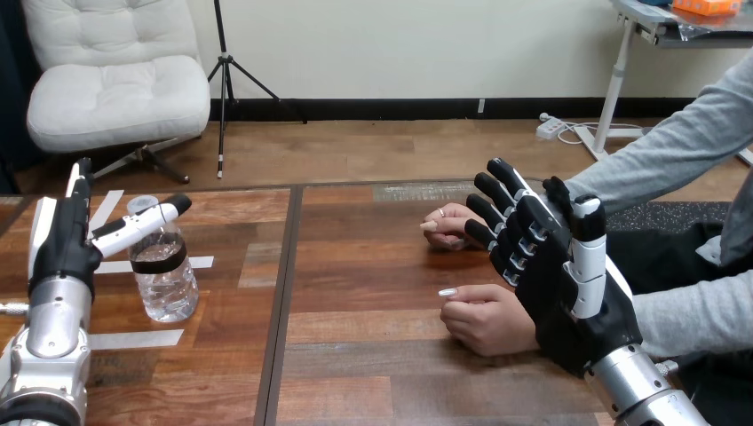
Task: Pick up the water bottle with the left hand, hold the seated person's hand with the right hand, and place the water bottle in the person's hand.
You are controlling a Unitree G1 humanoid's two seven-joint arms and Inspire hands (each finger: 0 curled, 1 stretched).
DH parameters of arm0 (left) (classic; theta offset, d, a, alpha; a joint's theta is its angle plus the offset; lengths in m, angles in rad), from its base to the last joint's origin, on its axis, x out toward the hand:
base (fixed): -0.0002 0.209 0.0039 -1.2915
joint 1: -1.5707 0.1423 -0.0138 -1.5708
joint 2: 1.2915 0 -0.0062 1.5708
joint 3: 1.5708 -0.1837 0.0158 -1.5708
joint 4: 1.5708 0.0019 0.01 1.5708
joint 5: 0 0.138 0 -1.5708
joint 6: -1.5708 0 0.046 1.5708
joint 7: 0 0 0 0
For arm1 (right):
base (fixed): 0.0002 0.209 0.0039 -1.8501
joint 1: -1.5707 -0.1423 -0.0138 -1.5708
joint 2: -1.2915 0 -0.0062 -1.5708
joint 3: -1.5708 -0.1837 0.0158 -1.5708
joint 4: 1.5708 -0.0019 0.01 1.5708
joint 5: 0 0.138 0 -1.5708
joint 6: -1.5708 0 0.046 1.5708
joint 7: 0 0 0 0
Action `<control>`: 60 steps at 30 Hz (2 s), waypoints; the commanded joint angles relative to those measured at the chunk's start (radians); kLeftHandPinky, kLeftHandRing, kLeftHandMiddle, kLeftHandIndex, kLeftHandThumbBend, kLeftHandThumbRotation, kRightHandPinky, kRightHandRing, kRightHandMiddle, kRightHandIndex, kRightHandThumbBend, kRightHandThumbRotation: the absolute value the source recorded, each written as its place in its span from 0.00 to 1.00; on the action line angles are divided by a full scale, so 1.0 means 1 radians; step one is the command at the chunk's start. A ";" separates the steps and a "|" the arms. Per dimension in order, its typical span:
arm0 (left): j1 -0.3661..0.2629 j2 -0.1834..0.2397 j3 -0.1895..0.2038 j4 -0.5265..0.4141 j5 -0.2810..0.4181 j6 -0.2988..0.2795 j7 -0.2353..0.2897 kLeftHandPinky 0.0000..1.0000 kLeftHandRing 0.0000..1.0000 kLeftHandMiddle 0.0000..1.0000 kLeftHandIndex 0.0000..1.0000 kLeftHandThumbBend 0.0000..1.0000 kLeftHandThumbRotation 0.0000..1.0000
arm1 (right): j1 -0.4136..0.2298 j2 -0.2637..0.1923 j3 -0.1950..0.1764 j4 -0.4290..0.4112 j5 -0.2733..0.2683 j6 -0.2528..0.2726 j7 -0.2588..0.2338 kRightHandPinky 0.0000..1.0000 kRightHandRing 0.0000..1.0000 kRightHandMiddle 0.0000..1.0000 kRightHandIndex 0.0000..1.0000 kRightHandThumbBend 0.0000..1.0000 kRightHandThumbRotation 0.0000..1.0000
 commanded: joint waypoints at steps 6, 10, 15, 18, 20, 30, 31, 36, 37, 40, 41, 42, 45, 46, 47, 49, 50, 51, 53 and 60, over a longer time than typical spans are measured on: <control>-0.041 0.032 0.011 -0.003 -0.021 -0.029 -0.033 1.00 1.00 1.00 1.00 1.00 0.33 | -0.029 -0.002 -0.016 -0.057 0.009 -0.005 -0.001 1.00 1.00 1.00 1.00 1.00 1.00; -0.037 0.035 0.011 -0.005 -0.024 -0.029 -0.050 1.00 1.00 1.00 1.00 1.00 0.33 | -0.026 -0.004 -0.015 -0.062 0.009 -0.001 -0.004 1.00 1.00 1.00 1.00 1.00 1.00; -0.033 0.040 0.004 -0.006 -0.019 -0.030 -0.070 1.00 1.00 1.00 1.00 1.00 0.33 | -0.028 -0.006 -0.017 -0.055 0.013 -0.004 0.005 1.00 1.00 1.00 1.00 1.00 1.00; -0.032 0.039 0.006 -0.006 -0.023 -0.032 -0.079 1.00 1.00 1.00 1.00 1.00 0.34 | -0.028 -0.006 -0.017 -0.056 0.011 -0.003 0.002 1.00 1.00 1.00 1.00 1.00 1.00; -0.029 0.040 0.003 -0.007 -0.021 -0.034 -0.081 1.00 1.00 1.00 1.00 1.00 0.34 | -0.026 -0.006 -0.016 -0.058 0.010 -0.002 0.001 1.00 1.00 1.00 1.00 1.00 1.00; -0.019 0.036 -0.028 -0.016 0.003 -0.039 -0.081 1.00 1.00 1.00 1.00 1.00 0.30 | -0.023 -0.004 -0.014 -0.063 0.009 -0.003 0.000 1.00 1.00 1.00 1.00 1.00 1.00; -0.019 0.034 -0.028 -0.015 0.003 -0.037 -0.086 1.00 1.00 1.00 1.00 1.00 0.29 | -0.024 -0.003 -0.015 -0.061 0.013 -0.004 0.003 1.00 1.00 1.00 1.00 1.00 1.00; -0.013 0.026 -0.030 -0.019 0.002 -0.032 -0.103 1.00 1.00 1.00 1.00 1.00 0.26 | -0.024 -0.002 -0.015 -0.058 0.013 -0.006 0.003 1.00 1.00 1.00 1.00 1.00 1.00; -0.011 0.025 -0.035 -0.020 0.007 -0.031 -0.104 1.00 1.00 1.00 1.00 1.00 0.25 | -0.024 -0.002 -0.015 -0.059 0.012 -0.006 0.003 1.00 1.00 1.00 1.00 1.00 1.00; -0.007 0.023 -0.046 -0.018 0.020 -0.026 -0.104 1.00 1.00 1.00 1.00 1.00 0.24 | -0.023 -0.002 -0.014 -0.061 0.010 -0.006 0.001 1.00 1.00 1.00 1.00 1.00 1.00; -0.006 0.023 -0.050 -0.017 0.024 -0.023 -0.103 1.00 1.00 1.00 1.00 1.00 0.25 | -0.023 -0.002 -0.013 -0.062 0.009 -0.006 0.000 1.00 1.00 1.00 1.00 1.00 1.00; -0.005 0.023 -0.053 -0.016 0.026 -0.021 -0.102 1.00 1.00 1.00 1.00 1.00 0.25 | -0.023 -0.003 -0.013 -0.063 0.008 -0.006 0.000 1.00 1.00 1.00 1.00 1.00 1.00; -0.001 0.018 -0.060 -0.016 0.035 -0.014 -0.093 1.00 1.00 1.00 1.00 1.00 0.27 | -0.022 -0.004 -0.013 -0.065 0.009 -0.004 0.002 1.00 1.00 1.00 1.00 1.00 1.00; 0.001 0.015 -0.061 -0.018 0.035 -0.011 -0.092 1.00 1.00 1.00 1.00 1.00 0.27 | -0.022 -0.004 -0.013 -0.065 0.010 -0.002 0.002 1.00 1.00 1.00 1.00 1.00 1.00; 0.002 0.013 -0.062 -0.020 0.034 -0.009 -0.091 1.00 1.00 1.00 1.00 1.00 0.27 | -0.021 -0.004 -0.013 -0.066 0.012 -0.002 0.003 1.00 1.00 1.00 1.00 1.00 1.00; 0.004 0.010 -0.066 -0.018 0.035 -0.004 -0.088 1.00 1.00 1.00 1.00 1.00 0.27 | -0.022 -0.005 -0.013 -0.065 0.011 -0.002 0.003 1.00 1.00 1.00 1.00 1.00 1.00; 0.005 0.010 -0.069 -0.015 0.036 -0.002 -0.086 1.00 1.00 1.00 1.00 1.00 0.27 | -0.022 -0.005 -0.014 -0.064 0.011 -0.003 0.004 1.00 1.00 1.00 1.00 1.00 1.00; 0.005 0.009 -0.070 -0.013 0.037 0.000 -0.084 1.00 1.00 1.00 1.00 1.00 0.28 | -0.022 -0.006 -0.014 -0.063 0.010 -0.003 0.004 1.00 1.00 1.00 1.00 1.00 1.00; 0.007 0.005 -0.074 -0.016 0.040 0.002 -0.075 1.00 1.00 1.00 1.00 1.00 0.28 | -0.023 -0.005 -0.015 -0.056 0.013 -0.009 0.009 1.00 1.00 1.00 1.00 1.00 1.00; 0.002 -0.007 -0.070 -0.013 0.032 0.023 -0.068 1.00 1.00 1.00 1.00 1.00 0.26 | -0.021 -0.006 -0.016 -0.059 0.012 -0.006 0.007 1.00 1.00 1.00 1.00 1.00 1.00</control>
